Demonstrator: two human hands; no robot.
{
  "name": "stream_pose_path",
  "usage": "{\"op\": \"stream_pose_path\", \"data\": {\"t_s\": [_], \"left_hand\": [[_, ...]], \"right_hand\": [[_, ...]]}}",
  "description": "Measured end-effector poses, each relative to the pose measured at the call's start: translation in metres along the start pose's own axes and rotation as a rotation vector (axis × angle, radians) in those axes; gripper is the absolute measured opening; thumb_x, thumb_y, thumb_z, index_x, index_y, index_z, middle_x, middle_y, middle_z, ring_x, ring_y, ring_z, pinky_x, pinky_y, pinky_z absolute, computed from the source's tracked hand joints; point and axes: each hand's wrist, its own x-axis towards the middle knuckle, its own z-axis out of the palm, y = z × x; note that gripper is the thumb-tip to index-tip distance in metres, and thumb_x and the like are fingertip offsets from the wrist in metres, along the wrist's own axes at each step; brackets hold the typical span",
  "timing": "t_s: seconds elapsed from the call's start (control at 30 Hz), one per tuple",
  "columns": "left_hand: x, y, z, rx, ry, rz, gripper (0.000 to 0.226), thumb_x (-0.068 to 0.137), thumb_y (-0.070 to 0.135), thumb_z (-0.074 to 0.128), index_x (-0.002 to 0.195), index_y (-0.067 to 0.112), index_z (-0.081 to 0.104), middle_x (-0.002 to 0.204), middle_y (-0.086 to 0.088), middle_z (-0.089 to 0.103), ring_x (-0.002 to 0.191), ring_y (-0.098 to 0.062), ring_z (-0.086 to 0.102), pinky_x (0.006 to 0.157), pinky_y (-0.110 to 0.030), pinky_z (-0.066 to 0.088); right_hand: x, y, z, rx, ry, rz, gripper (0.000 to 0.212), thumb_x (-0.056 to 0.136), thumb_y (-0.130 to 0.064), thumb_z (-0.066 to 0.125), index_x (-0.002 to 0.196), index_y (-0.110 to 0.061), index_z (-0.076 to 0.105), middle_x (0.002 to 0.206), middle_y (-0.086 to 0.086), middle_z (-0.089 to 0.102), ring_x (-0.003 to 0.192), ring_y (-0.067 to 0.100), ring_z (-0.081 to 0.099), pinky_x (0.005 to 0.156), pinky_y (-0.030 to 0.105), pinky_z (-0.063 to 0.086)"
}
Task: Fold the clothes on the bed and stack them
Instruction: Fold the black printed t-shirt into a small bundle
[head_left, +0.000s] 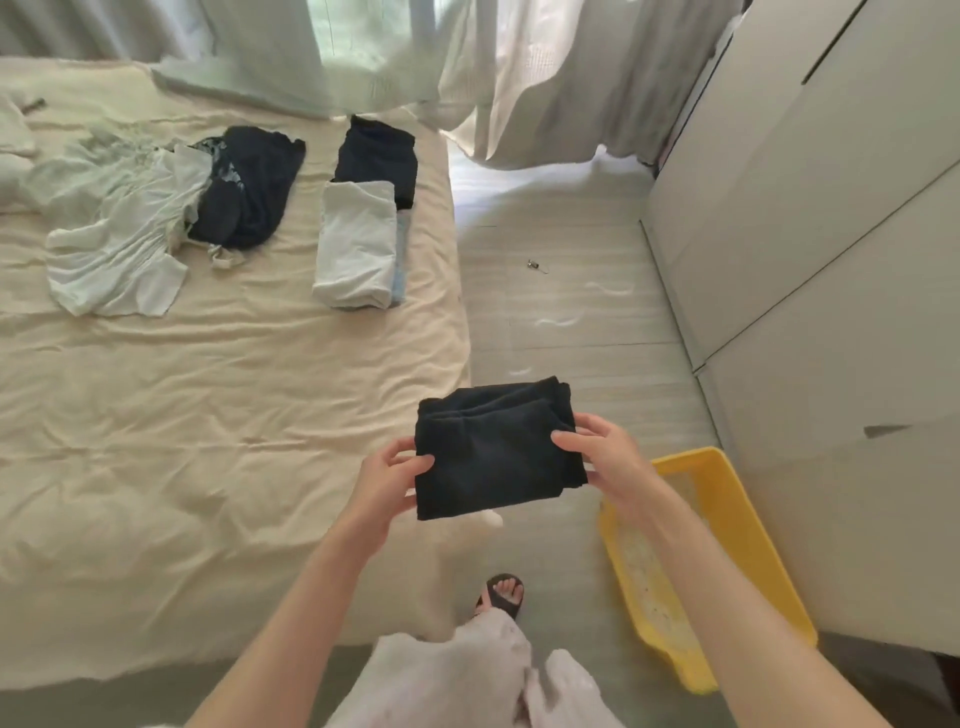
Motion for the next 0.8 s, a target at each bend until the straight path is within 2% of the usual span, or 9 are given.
{"op": "stream_pose_path", "data": {"t_s": [0.2,0.43,0.53,0.6,0.7,0.8], "left_hand": [[0.036,0.053,0.081,-0.021,0.035,0.008,0.018,0.092,0.008,0.055,0.106,0.019,0.06,0.099,-0.006,0.069,0.089,-0.018,0.067,0.064,-0.027,0.051],[0.082,0.079,0.145,-0.187,0.208,-0.021,0.023,0.093,0.009,0.055,0.114,0.015,0.057,0.106,-0.009,0.066,0.094,-0.021,0.065,0.067,-0.028,0.051],[0.091,0.083,0.159,-0.304,0.31,-0.05,0.021,0.092,0.01,0.057,0.112,0.014,0.057,0.106,-0.01,0.065,0.093,-0.022,0.065,0.065,-0.028,0.053],[0.096,0.084,0.16,-0.376,0.377,-0.069,0.018,0.091,0.01,0.058,0.108,0.016,0.058,0.105,-0.009,0.065,0.092,-0.022,0.065,0.063,-0.027,0.053],[0.107,0.081,0.152,-0.487,0.496,-0.118,0.02,0.092,0.01,0.057,0.111,0.016,0.056,0.107,-0.007,0.064,0.095,-0.022,0.063,0.064,-0.027,0.053],[0.125,0.073,0.135,-0.598,0.598,-0.157,0.021,0.092,0.011,0.057,0.112,0.016,0.056,0.107,-0.006,0.063,0.096,-0.021,0.063,0.066,-0.029,0.053]], "right_hand": [[0.063,-0.064,-0.075,-0.015,-0.057,0.026,0.036,0.09,-0.012,0.061,0.125,-0.013,0.055,0.105,-0.001,0.068,0.093,0.015,0.064,0.062,0.024,0.053],[0.156,-0.131,-0.113,-0.215,-0.204,0.066,0.026,0.09,-0.012,0.06,0.115,-0.018,0.059,0.113,0.004,0.065,0.108,0.025,0.059,0.08,0.036,0.051],[0.194,-0.16,-0.106,-0.32,-0.298,0.11,0.032,0.09,-0.009,0.059,0.121,-0.013,0.058,0.117,0.007,0.064,0.11,0.027,0.057,0.08,0.037,0.049],[0.217,-0.179,-0.089,-0.403,-0.382,0.121,0.033,0.09,-0.007,0.058,0.123,-0.013,0.058,0.117,0.007,0.064,0.107,0.025,0.058,0.077,0.033,0.049],[0.244,-0.195,-0.051,-0.531,-0.494,0.152,0.036,0.091,-0.007,0.057,0.126,-0.012,0.057,0.117,0.007,0.064,0.102,0.02,0.06,0.069,0.028,0.049],[0.274,-0.199,-0.004,-0.664,-0.599,0.179,0.038,0.092,-0.008,0.056,0.13,-0.012,0.054,0.121,0.009,0.062,0.108,0.025,0.059,0.072,0.03,0.05]]}}
